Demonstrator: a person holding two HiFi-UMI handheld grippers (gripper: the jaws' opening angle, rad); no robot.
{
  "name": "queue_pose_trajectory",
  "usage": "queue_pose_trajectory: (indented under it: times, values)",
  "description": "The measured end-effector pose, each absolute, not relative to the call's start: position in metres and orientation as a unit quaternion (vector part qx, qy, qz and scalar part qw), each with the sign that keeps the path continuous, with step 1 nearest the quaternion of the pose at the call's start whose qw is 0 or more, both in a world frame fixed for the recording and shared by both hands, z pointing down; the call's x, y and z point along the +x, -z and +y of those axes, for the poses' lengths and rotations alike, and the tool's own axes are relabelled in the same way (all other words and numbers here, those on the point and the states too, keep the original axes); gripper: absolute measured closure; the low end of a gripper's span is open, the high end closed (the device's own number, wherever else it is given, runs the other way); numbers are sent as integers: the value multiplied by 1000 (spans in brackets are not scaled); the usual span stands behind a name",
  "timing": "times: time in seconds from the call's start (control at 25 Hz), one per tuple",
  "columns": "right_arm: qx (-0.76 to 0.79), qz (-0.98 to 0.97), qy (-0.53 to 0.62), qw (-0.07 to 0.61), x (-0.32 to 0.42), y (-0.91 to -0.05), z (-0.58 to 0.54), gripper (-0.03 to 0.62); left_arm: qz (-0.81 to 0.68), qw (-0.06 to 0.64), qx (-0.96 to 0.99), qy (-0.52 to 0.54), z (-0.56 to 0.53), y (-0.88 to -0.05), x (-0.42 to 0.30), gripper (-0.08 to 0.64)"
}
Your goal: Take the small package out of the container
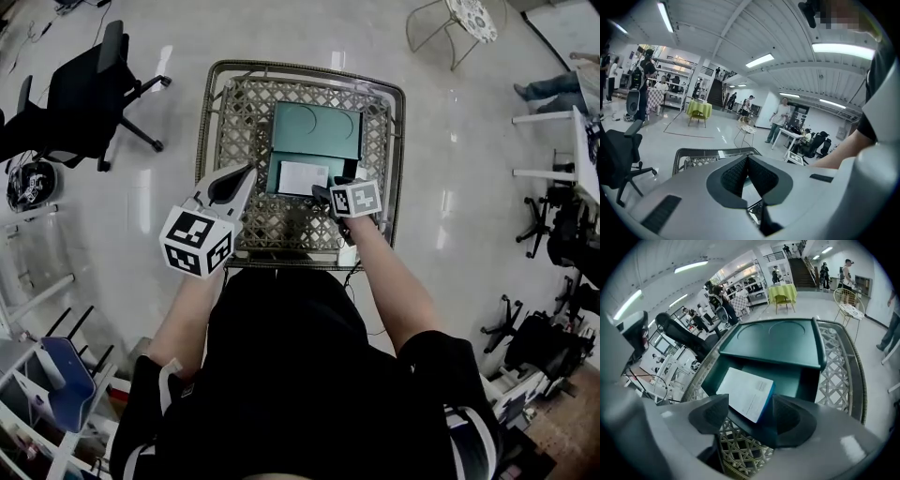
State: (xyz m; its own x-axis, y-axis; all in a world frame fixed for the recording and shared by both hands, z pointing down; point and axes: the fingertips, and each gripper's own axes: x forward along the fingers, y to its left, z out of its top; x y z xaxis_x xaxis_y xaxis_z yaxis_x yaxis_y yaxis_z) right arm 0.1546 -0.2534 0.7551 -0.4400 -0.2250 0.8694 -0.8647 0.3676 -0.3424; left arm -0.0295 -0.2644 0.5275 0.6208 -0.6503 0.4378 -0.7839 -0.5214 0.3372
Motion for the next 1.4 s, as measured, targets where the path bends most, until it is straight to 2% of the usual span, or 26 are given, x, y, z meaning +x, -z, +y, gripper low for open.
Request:
queue_pose_trajectory:
  times: [0.28,0.52,0.68,1.4]
  values:
    - [377,-683,-481,400,155,-788,-256,295,-423,284,850,-133,-249,-550,-46,554]
    - [363,-670,-479,435,151,-797,-256,296,-433,293,842,-132,-242,-558,-63,554]
    - [361,-681,-501,393,140,-790,-255,325,-431,293,843,-133,-238,-559,-67,554]
    - [391,-720,-496,288,104,-727,-259,327,-406,275,862,-126,-226,-549,-76,554]
